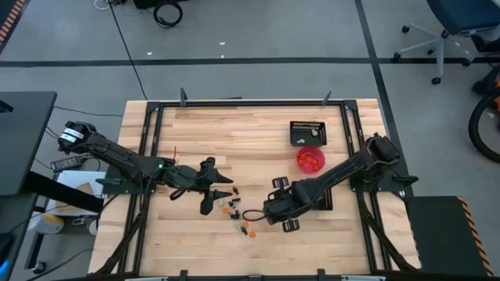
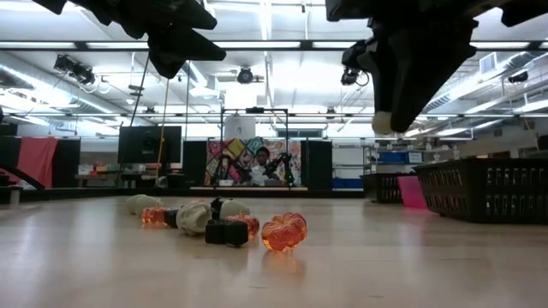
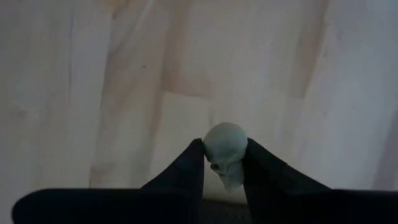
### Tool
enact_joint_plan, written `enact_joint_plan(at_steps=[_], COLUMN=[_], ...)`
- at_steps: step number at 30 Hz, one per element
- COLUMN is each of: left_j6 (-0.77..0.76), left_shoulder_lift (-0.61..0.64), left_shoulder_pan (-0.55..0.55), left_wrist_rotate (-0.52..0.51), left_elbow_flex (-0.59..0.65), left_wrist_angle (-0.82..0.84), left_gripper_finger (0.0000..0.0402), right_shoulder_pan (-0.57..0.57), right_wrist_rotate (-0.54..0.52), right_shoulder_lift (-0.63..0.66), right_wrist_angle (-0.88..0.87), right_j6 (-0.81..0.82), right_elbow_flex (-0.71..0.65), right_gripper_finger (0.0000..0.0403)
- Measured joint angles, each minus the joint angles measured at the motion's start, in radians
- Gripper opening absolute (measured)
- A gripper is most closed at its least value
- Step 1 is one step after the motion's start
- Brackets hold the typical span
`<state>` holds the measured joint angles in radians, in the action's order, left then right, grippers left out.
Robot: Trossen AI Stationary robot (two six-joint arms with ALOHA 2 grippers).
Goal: Sort Halloween decoration
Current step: Put the white skull toy into the top black bin
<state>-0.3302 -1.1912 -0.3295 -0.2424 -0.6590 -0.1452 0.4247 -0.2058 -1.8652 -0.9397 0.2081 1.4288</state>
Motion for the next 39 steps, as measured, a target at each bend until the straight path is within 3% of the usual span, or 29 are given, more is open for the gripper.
enact_joint_plan(at_steps=[39], left_j6=[0.004], left_shoulder_lift=[0.0], left_shoulder_pan=[0.0], left_wrist_rotate=[0.0], left_elbow_flex=[0.0], left_wrist_angle=[0.0], left_gripper_finger=[0.0192], right_shoulder_pan=[-0.324], right_wrist_rotate=[-0.066], right_shoulder_lift=[0.241], right_wrist_angle=[-0.224], right_j6=[-0.179], right_elbow_flex=[0.001], right_gripper_finger=[0.0096])
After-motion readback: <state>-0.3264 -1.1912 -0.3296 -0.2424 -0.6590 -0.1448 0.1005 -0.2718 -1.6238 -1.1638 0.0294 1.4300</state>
